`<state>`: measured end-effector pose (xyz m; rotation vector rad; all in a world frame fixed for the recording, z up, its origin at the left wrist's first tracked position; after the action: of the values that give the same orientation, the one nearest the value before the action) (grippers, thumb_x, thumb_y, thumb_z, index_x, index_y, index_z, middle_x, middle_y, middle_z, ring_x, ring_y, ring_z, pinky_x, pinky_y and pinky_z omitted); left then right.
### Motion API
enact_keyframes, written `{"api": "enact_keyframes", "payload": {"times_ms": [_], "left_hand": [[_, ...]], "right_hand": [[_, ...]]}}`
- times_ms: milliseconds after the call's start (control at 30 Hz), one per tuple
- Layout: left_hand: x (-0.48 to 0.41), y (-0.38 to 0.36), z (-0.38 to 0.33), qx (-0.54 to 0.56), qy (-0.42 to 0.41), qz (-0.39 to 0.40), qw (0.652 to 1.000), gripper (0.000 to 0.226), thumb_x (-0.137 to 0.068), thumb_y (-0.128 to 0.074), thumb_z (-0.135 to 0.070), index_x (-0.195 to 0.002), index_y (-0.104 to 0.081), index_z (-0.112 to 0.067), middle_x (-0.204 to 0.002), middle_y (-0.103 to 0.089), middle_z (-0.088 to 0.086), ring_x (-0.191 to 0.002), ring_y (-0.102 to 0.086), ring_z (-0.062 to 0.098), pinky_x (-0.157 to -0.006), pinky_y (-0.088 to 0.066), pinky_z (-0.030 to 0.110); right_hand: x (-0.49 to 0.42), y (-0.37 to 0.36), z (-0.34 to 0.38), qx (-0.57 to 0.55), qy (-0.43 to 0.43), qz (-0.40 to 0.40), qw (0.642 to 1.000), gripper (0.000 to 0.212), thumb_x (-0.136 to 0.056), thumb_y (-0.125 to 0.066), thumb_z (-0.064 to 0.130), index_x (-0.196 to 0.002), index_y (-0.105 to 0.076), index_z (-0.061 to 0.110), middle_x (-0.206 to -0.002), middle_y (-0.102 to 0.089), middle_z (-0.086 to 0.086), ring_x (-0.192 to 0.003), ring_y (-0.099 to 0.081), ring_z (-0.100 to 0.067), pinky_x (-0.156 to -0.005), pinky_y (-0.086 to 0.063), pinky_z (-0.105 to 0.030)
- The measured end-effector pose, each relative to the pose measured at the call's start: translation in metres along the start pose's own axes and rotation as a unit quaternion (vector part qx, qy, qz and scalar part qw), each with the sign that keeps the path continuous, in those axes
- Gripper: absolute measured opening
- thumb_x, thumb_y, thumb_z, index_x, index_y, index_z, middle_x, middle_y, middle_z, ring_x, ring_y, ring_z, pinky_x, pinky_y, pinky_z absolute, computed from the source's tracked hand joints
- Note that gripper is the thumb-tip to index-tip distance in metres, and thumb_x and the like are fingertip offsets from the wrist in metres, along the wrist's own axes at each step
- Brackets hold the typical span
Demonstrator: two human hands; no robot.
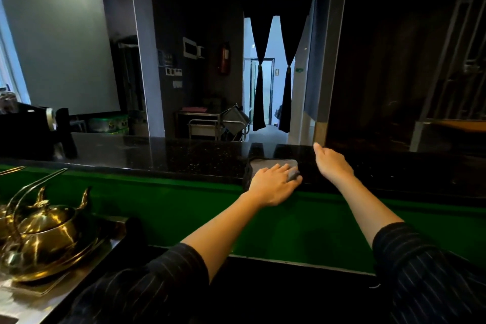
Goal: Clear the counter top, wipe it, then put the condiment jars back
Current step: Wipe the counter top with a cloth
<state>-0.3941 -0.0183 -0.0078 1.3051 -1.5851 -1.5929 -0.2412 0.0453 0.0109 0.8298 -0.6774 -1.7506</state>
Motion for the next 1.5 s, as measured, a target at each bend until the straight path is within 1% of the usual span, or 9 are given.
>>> {"api": "enact_keyframes", "payload": {"times_ms": [167,300,500,700,900,1033,1200,1367,1500], "left_hand": [[0.014,0.003,0.016,0.042,-0.016,-0.058,0.997,0.048,-0.1,-0.028,-0.048,-0.142,-0.04,-0.028,-0.15,-0.039,0.0,-0.139,-0.034,0.019,-0.114,-0.025,0.037],[0.017,0.019,0.08,-0.004,0.078,-0.064,0.995,0.05,-0.095,-0.02,-0.055,-0.127,-0.049,-0.029,-0.133,-0.055,0.006,-0.123,-0.053,0.026,-0.1,-0.04,0.041],[-0.016,0.009,0.088,-0.075,0.116,0.076,0.988,0.053,-0.101,-0.012,-0.047,-0.15,-0.018,-0.03,-0.161,-0.011,0.003,-0.147,-0.013,0.03,-0.115,-0.014,0.058],[-0.043,-0.016,-0.04,-0.024,0.011,0.075,0.997,0.054,-0.101,-0.014,-0.048,-0.151,-0.016,-0.028,-0.16,-0.015,0.004,-0.147,-0.012,0.027,-0.116,-0.009,0.054],[-0.031,-0.018,-0.046,0.027,-0.028,0.068,0.997,0.054,-0.1,-0.02,-0.05,-0.146,-0.032,-0.026,-0.15,-0.037,0.009,-0.138,-0.035,0.029,-0.111,-0.025,0.046],[-0.031,-0.002,0.018,0.064,0.076,0.07,0.993,0.058,-0.097,-0.026,-0.058,-0.143,-0.036,-0.025,-0.147,-0.042,0.012,-0.129,-0.046,0.034,-0.107,-0.035,0.045],[-0.051,-0.004,0.045,-0.022,0.099,0.101,0.99,0.058,-0.099,-0.016,-0.054,-0.152,-0.015,-0.03,-0.161,-0.007,0.0,-0.148,-0.01,0.026,-0.117,-0.011,0.056],[-0.057,-0.015,-0.047,-0.003,-0.008,0.093,0.996,0.055,-0.101,-0.019,-0.048,-0.151,-0.017,-0.026,-0.16,-0.011,0.001,-0.147,-0.011,0.025,-0.117,-0.01,0.055],[-0.049,-0.024,-0.086,-0.01,-0.074,0.072,0.995,0.053,-0.101,-0.025,-0.044,-0.151,-0.021,-0.027,-0.159,-0.017,0.001,-0.146,-0.016,0.025,-0.116,-0.013,0.051]], "right_hand": [[-0.011,-0.005,-0.039,0.162,0.002,0.072,0.984,0.061,-0.102,-0.016,0.05,-0.138,-0.048,0.013,-0.143,-0.047,-0.01,-0.13,-0.045,-0.03,-0.108,-0.034,-0.046],[-0.004,-0.002,-0.034,0.178,0.018,0.051,0.983,0.056,-0.102,-0.022,0.044,-0.14,-0.046,0.011,-0.144,-0.045,-0.012,-0.131,-0.042,-0.031,-0.108,-0.033,-0.045],[0.0,-0.005,-0.027,0.2,0.043,0.032,0.978,0.049,-0.104,-0.025,0.038,-0.133,-0.05,0.007,-0.138,-0.049,-0.015,-0.129,-0.042,-0.033,-0.109,-0.031,-0.049],[0.003,-0.001,-0.025,0.225,0.043,-0.003,0.973,0.043,-0.103,-0.026,0.035,-0.125,-0.056,0.013,-0.131,-0.056,-0.01,-0.123,-0.048,-0.029,-0.097,-0.038,-0.042],[-0.017,0.033,-0.052,0.007,0.051,0.044,0.998,0.029,-0.099,-0.048,0.026,-0.112,-0.071,0.015,-0.126,-0.064,-0.006,-0.119,-0.056,-0.025,-0.1,-0.042,-0.034],[-0.004,0.04,-0.065,0.069,0.103,-0.013,0.992,0.03,-0.101,-0.042,0.022,-0.113,-0.069,0.02,-0.117,-0.066,-0.004,-0.101,-0.06,-0.023,-0.082,-0.048,-0.035],[-0.008,0.034,-0.077,0.088,0.042,-0.073,0.993,0.036,-0.102,-0.031,0.019,-0.125,-0.059,0.02,-0.103,-0.061,-0.011,-0.074,-0.058,-0.026,-0.054,-0.039,-0.03],[-0.007,0.035,-0.073,0.093,-0.004,-0.094,0.991,0.036,-0.1,-0.035,0.012,-0.128,-0.055,0.023,-0.113,-0.057,-0.01,-0.085,-0.059,-0.028,-0.06,-0.043,-0.033],[-0.004,0.045,-0.076,-0.01,0.028,-0.113,0.993,0.046,-0.092,-0.038,-0.005,-0.129,-0.056,0.014,-0.128,-0.058,-0.015,-0.112,-0.056,-0.032,-0.083,-0.047,-0.038]]}}
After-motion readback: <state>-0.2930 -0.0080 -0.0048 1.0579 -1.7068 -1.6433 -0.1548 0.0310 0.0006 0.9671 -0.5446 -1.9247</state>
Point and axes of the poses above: each hand's wrist, its own x-axis away from the middle knuckle, its own y-axis out of the back of the hand, z = x × y, the point moved 7 cm from there along -x, towards the middle knuckle
